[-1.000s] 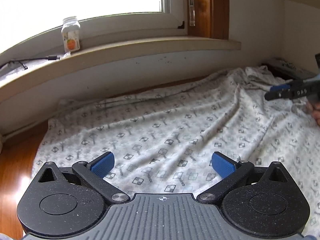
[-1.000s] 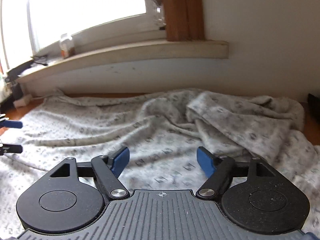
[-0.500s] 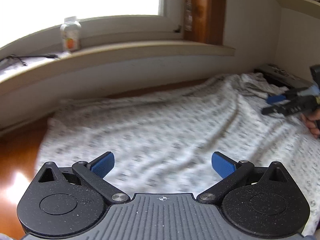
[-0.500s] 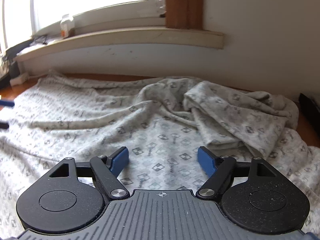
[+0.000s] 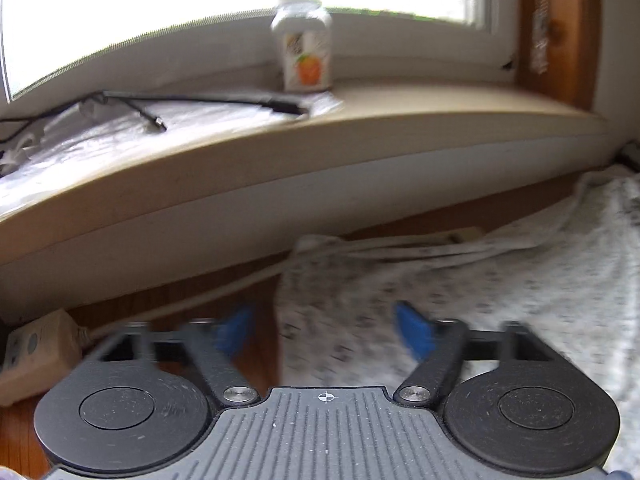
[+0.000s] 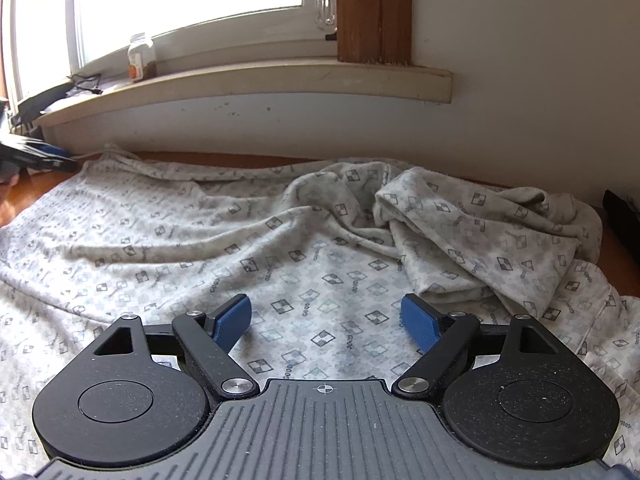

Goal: Fold clothes
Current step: 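Open the right gripper and move both grippers back over the garment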

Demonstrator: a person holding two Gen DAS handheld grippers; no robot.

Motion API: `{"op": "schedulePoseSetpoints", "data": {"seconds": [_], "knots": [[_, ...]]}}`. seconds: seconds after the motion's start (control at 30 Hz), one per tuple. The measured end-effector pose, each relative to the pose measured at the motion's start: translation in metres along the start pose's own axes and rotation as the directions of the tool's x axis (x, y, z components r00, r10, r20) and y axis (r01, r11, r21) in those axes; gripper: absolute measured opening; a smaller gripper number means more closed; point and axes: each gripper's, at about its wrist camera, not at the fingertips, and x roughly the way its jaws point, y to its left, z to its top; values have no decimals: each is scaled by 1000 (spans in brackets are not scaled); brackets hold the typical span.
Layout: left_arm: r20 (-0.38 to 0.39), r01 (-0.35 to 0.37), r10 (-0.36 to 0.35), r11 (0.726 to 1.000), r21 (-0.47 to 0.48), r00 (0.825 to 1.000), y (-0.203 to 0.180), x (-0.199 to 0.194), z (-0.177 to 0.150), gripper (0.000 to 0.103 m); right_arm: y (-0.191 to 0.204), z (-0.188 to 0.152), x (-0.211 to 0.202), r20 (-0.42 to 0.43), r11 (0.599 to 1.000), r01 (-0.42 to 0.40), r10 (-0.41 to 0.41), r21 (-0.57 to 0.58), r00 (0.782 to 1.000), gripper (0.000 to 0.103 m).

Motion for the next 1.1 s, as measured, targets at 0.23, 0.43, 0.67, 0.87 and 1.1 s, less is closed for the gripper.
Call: {"op": "schedulePoseSetpoints", "data": {"seconds": [0.23, 0.43, 0.67, 0.87, 1.1], "knots": [[-2, 17, -18, 998, -65, 1000, 15, 25, -2, 60, 0, 0, 1, -5, 1000, 2, -2, -5, 1000, 81], [25, 66, -66, 997, -35, 998, 9, 10, -9, 10, 0, 0, 1, -7, 1000, 0, 0, -5, 1000, 81], [75, 142, -143, 990, 14, 987, -10, -51, -25, 8, 0, -1, 2, -7, 1000, -1, 1, -5, 1000, 81], [8, 170, -171, 982, 78, 985, -27, -72, -40, 15, 1, -1, 2, -2, 1000, 11, -11, -9, 1000, 81], [76, 97, -105, 990, 100, 992, -21, -88, -27, 49, 1, -1, 2, -3, 1000, 12, -12, -11, 1000, 82]]}}
